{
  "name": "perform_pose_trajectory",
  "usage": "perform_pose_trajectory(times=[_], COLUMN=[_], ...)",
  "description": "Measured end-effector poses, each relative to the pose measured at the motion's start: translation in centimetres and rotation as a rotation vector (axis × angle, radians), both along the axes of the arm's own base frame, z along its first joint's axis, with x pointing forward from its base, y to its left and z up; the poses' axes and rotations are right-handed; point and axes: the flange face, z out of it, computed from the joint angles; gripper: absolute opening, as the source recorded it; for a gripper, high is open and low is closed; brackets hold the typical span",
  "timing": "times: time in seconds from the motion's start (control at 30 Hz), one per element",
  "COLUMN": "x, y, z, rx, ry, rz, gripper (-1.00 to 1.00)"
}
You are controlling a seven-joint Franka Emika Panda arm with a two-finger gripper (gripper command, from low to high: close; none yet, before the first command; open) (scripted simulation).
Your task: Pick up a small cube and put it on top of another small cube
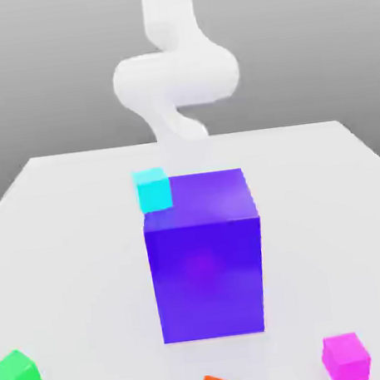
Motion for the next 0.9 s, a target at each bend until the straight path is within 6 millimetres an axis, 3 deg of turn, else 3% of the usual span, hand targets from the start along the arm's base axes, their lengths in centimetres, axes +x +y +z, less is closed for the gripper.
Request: perform_pose_trajectory(times=[0.2,0.43,0.63,0.77,0.9], x=[6.3,10.9,12.5,12.3,11.6], y=[2.9,7.7,12.0,15.0,16.6], z=[-8.0,-18.3,-27.6,-33.8,-39.7], rx=[-0.072,-0.170,-0.273,-0.356,-0.446], ry=[0.125,0.244,0.332,0.384,0.436], rz=[0.285,0.598,0.859,1.040,1.201], gripper=[0.00,0.00,0.00,0.00,0.00])
